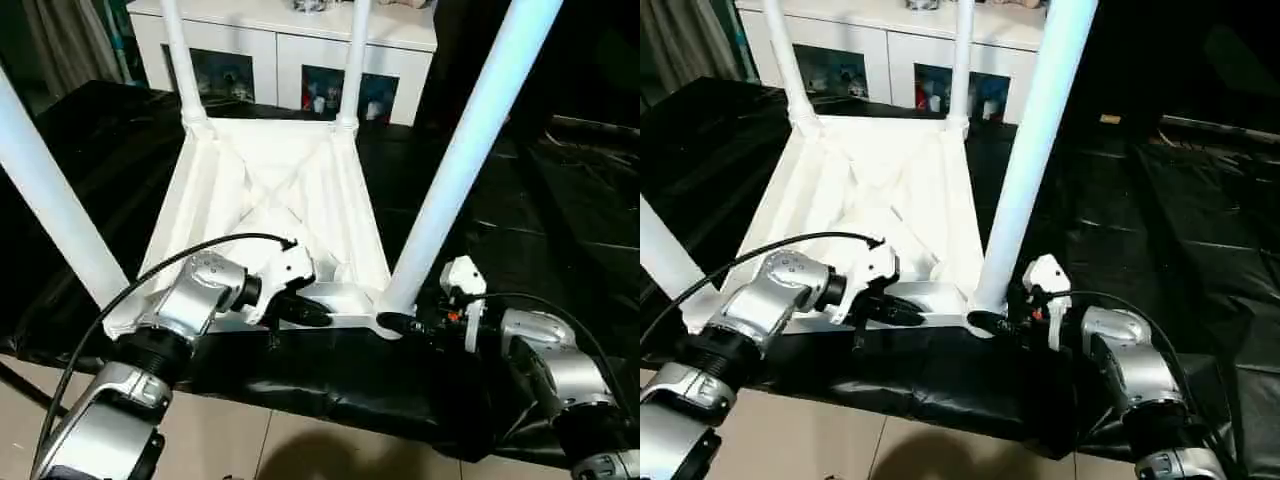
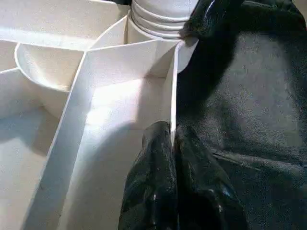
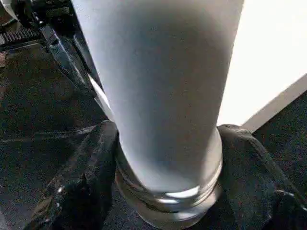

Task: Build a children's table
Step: Rotate leg to tighten

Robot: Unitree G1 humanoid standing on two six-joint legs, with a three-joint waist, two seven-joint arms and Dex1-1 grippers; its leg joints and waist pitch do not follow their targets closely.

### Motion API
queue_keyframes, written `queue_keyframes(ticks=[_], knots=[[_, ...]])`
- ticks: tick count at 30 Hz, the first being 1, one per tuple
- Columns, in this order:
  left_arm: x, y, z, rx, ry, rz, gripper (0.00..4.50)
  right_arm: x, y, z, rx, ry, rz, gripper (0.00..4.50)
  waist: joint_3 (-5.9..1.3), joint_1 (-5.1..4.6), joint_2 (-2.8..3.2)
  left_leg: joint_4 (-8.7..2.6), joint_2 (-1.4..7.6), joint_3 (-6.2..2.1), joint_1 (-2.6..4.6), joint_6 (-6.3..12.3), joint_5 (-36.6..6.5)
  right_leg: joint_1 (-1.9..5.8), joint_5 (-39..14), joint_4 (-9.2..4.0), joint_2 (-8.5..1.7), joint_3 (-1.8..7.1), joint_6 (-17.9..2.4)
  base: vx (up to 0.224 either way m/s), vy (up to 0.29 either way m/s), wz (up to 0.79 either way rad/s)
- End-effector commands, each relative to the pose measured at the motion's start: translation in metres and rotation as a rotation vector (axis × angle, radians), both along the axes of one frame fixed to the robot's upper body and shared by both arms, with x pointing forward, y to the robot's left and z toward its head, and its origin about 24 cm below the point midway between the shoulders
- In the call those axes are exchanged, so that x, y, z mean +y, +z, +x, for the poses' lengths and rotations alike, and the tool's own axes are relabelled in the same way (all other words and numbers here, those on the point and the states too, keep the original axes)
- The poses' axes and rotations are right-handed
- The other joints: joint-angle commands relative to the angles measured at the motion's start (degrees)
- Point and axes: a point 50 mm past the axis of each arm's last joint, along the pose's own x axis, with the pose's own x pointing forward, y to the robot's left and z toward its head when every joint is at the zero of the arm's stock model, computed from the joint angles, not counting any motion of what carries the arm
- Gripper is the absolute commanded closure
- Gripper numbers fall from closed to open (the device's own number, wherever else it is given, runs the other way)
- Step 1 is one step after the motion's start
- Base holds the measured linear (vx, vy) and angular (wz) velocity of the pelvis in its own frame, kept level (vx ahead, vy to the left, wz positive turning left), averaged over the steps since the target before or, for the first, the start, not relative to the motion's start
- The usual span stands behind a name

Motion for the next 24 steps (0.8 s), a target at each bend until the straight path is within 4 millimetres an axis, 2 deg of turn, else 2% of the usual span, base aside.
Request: queue_keyframes(ticks=[1, 3, 4, 5, 6, 7, 8, 11, 12, 13, 14, 15, 16, 17, 18, 20, 22, 23, 24], knots=[[-0.011, -0.013, -0.004, 0.044, 0.045, -0.036, 4.5, 0.001, -0.004, 0.007, -0.001, -0.108, -0.009, 1.78, -2.65, -0.08, -0.38, -3.32, 0.14, 0.67, -0.23, 5.18, -7.5, 3.24, -4.3, -3.47, -2.18, 2.0, -13.4, 0.0, 0.0, 0.0], [-0.013, -0.014, -0.001, 0.038, 0.078, -0.027, 4.5, 0.0, -0.006, 0.009, 0.006, -0.167, -0.007, 1.78, -2.56, -0.21, -0.51, -3.41, 0.1, 0.69, -0.22, 4.56, -8.5, 3.2, -5.9, -3.7, -2.21, 1.99, -13.1, 0.0, 0.0, 0.0], [-0.016, -0.016, 0.004, 0.028, 0.158, -0.01, 4.5, 0.002, -0.011, 0.013, 0.01, -0.254, -0.003, 1.78, -2.47, -0.38, -0.53, -3.53, 0.07, 0.65, -0.15, 3.81, -9.6, 3.15, -8.7, -3.96, -2.27, 1.97, -12.6, 0.0, 0.0, 0.0], [-0.02, -0.018, 0.01, 0.016, 0.238, 0.003, 4.5, 0.005, -0.015, 0.015, 0.018, -0.334, 0.004, 1.78, -2.34, -0.63, -0.24, -3.58, 0.0, 0.74, 0.0, 2.88, -10.5, 2.78, -11.3, -4.3, -2.23, 2.08, -11.8, 0.0, 0.0, 0.0], [-0.022, -0.018, 0.014, 0.008, 0.289, 0.013, 4.5, 0.007, -0.017, 0.017, 0.024, -0.382, 0.008, 1.78, -2.36, -0.75, -0.46, -3.71, -0.08, 0.63, -0.01, 2.13, -11.3, 2.97, -14.2, -4.63, -2.26, 1.95, -10.8, 0.0, 0.0, 0.0], [-0.027, -0.019, 0.018, -0.001, 0.345, 0.017, 4.5, 0.01, -0.021, 0.02, 0.025, -0.474, -0.002, 1.78, -2.38, -0.92, -0.17, -3.7, -0.08, 0.64, -0.03, 1.68, -11.5, 2.7, -15.2, -4.66, -2.35, 2.07, -10.4, 0.0, 0.0, 0.0], [-0.034, -0.019, 0.021, -0.015, 0.385, 0.015, 4.5, 0.013, -0.024, 0.024, 0.035, -0.573, -0.007, 1.78, -2.32, -0.97, -0.45, -3.72, -0.15, 0.58, 0.2, 1.36, -12.7, 2.62, -17.7, -5.06, -2.31, 1.96, -9.5, 0.0, 0.0, 0.0], [-0.051, -0.019, 0.025, -0.026, 0.455, 0.01, 4.5, 0.023, -0.029, 0.032, 0.055, -0.75, -0.033, 1.78, -2.42, -1.29, -0.5, -3.88, -0.28, 0.36, -0.22, 0.98, -11.7, 2.73, -18.1, -5.11, -2.2, 1.97, -8.2, 0.0, 0.0, 0.0], [-0.057, -0.019, 0.026, -0.036, 0.476, 0.01, 4.5, 0.029, -0.028, 0.036, 0.048, -0.779, -0.046, 1.78, -2.51, -1.29, -0.43, -3.78, -0.31, 0.46, -0.05, 1.13, -11.8, 2.53, -17.6, -5.16, -2.11, 1.98, -8.1, 0.0, 0.0, 0.0], [-0.058, -0.019, 0.026, -0.036, 0.477, 0.01, 4.5, 0.029, -0.028, 0.036, 0.047, -0.778, -0.047, 1.78, -2.55, -1.32, -0.4, -3.72, -0.33, 0.48, -0.04, 1.19, -11.6, 2.49, -16.9, -5.11, -2.12, 2.03, -8.3, 0.0, 0.0, 0.0], [-0.063, -0.018, 0.028, -0.048, 0.499, 0.009, 4.5, 0.038, -0.026, 0.039, 0.022, -0.758, -0.071, 1.78, -2.57, -1.26, -0.45, -3.76, -0.35, 0.41, -0.4, 1.47, -10.9, 2.87, -15.3, -4.91, -2.08, 1.97, -8.3, 0.0, 0.0, 0.0], [-0.063, -0.018, 0.028, -0.048, 0.499, 0.009, 4.5, 0.038, -0.026, 0.039, 0.022, -0.758, -0.071, 1.78, -2.64, -1.21, -0.46, -3.68, -0.35, 0.44, -0.37, 1.78, -10.4, 2.86, -13.6, -4.84, -2.06, 1.96, -8.5, 0.0, 0.0, 0.0], [-0.069, -0.017, 0.028, -0.052, 0.501, 0.011, 4.5, 0.049, -0.022, 0.042, -0.019, -0.698, -0.086, 1.78, -2.71, -1.26, -0.37, -3.56, -0.46, 0.5, -0.48, 2.27, -9.7, 2.95, -11.8, -4.67, -1.98, 1.95, -8.9, 0.0, 0.0, 0.0], [-0.07, -0.017, 0.028, -0.053, 0.5, 0.011, 4.5, 0.05, -0.021, 0.042, -0.026, -0.688, -0.084, 1.78, -2.72, -1.25, -0.39, -3.54, -0.46, 0.49, -0.53, 2.46, -9.5, 3.0, -11.2, -4.61, -2.0, 1.95, -9.1, 0.0, 0.0, 0.0], [-0.069, -0.016, 0.028, -0.056, 0.49, 0.01, 4.5, 0.051, -0.016, 0.042, -0.027, -0.635, -0.031, 1.78, -2.8, -1.12, -0.32, -3.48, -0.47, 0.45, -0.58, 3.03, -8.6, 3.17, -9.4, -4.39, -2.0, 1.94, -9.5, 0.0, 0.0, 0.0], [-0.068, -0.015, 0.028, -0.055, 0.477, 0.007, 4.5, 0.049, -0.012, 0.041, -0.029, -0.59, 0.015, 1.09, -2.79, -1.06, -0.38, -3.41, -0.43, 0.48, -0.58, 4.13, -8.3, 3.31, -7.2, -4.26, -1.96, 1.91, -10.3, 0.0, 0.0, 0.0], [-0.065, -0.014, 0.028, -0.055, 0.443, -0.004, 4.5, 0.043, -0.007, 0.04, -0.056, -0.536, 0.024, 1.03, -2.78, -0.86, -0.58, -3.27, -0.41, 0.53, -0.68, 5.4, -8.3, 3.38, -6.6, -4.24, -2.07, 1.89, -10.9, 0.0, 0.0, 0.0], [-0.065, -0.014, 0.028, -0.055, 0.443, -0.004, 4.5, 0.043, -0.007, 0.04, -0.056, -0.536, 0.024, 0.87, -2.69, -0.87, -0.57, -3.39, -0.44, 0.46, -0.82, 5.51, -8.4, 3.48, -7.1, -4.29, -2.1, 1.83, -10.8, 0.0, 0.0, 0.0], [-0.063, -0.013, 0.027, -0.048, 0.406, -0.022, 4.5, 0.037, -0.004, 0.039, -0.064, -0.487, 0.022, 0.72, -2.61, -0.9, -0.82, -3.45, -0.53, 0.4, -0.99, 5.54, -8.8, 3.68, -9.1, -4.5, -2.13, 1.69, -10.2, 0.0, 0.0, 0.0]])
